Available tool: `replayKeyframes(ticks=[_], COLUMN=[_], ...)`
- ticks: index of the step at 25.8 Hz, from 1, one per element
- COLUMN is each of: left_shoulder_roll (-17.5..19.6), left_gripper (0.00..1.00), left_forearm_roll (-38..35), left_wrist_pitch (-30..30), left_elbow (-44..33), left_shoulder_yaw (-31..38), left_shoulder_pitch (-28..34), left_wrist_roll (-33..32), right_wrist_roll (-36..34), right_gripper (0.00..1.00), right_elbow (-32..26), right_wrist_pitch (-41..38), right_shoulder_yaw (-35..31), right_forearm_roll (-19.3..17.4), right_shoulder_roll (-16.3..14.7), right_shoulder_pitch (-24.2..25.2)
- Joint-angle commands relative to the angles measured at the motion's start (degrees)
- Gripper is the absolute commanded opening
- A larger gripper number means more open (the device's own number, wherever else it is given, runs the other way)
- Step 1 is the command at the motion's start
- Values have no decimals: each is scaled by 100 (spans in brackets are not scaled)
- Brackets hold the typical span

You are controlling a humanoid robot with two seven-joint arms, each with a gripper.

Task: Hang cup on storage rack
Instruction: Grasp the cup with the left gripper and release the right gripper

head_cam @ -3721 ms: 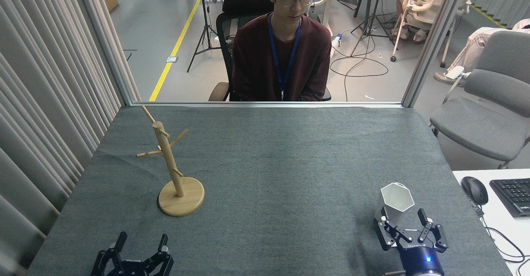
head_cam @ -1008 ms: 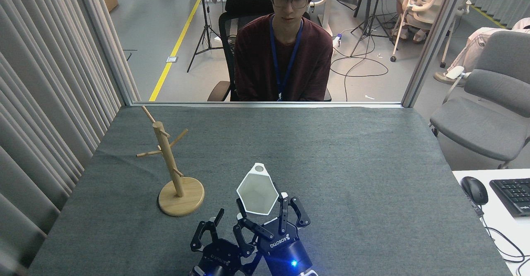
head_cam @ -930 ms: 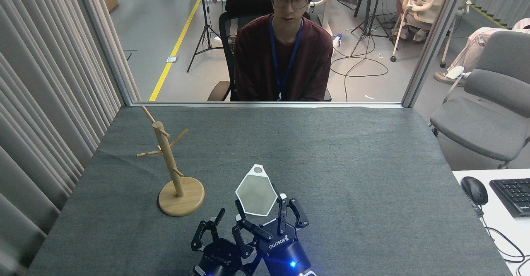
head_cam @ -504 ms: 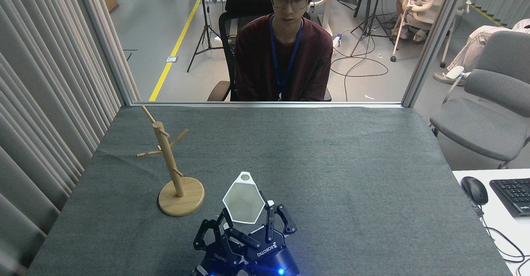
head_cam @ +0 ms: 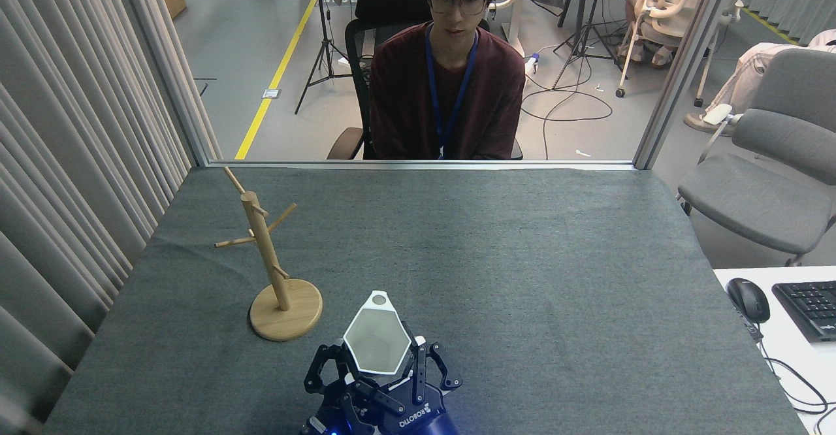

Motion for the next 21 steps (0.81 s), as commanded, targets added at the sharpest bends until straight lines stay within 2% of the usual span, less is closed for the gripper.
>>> replayKeyframes(ticks=[1, 4, 10, 15, 16, 18, 21], left_shoulder_roll=[-1, -1, -1, -1, -1, -1, -1], left_gripper=[99, 94, 56, 44, 44, 44, 43], left_forearm_roll=[10, 10, 1, 1, 1, -8, -8], left_wrist_pitch=[22, 22, 189, 251, 251, 251, 251], left_elbow=[1, 1, 1, 36, 36, 36, 36], left_shoulder_yaw=[1, 10, 1, -8, -8, -8, -8], left_shoulder_pitch=[-32, -76, -120, -147, -155, -164, -182], left_wrist_roll=[-2, -11, -28, -37, -46, -46, -55], right_wrist_roll=[-4, -4, -4, -21, -30, -100, -197], right_gripper=[51, 51, 51, 53, 60, 98, 98], right_elbow=[-11, -11, -11, -20, -29, -81, -248], right_wrist_pitch=[18, 18, 53, 53, 53, 53, 0], right_shoulder_yaw=[9, 1, 1, 1, 9, 1, 9], right_forearm_roll=[-10, -19, -36, -36, -36, -45, -45], right_shoulder_roll=[-3, -11, -11, -11, -11, -11, -20], right_shoulder_pitch=[27, 36, 62, 71, 71, 71, 71])
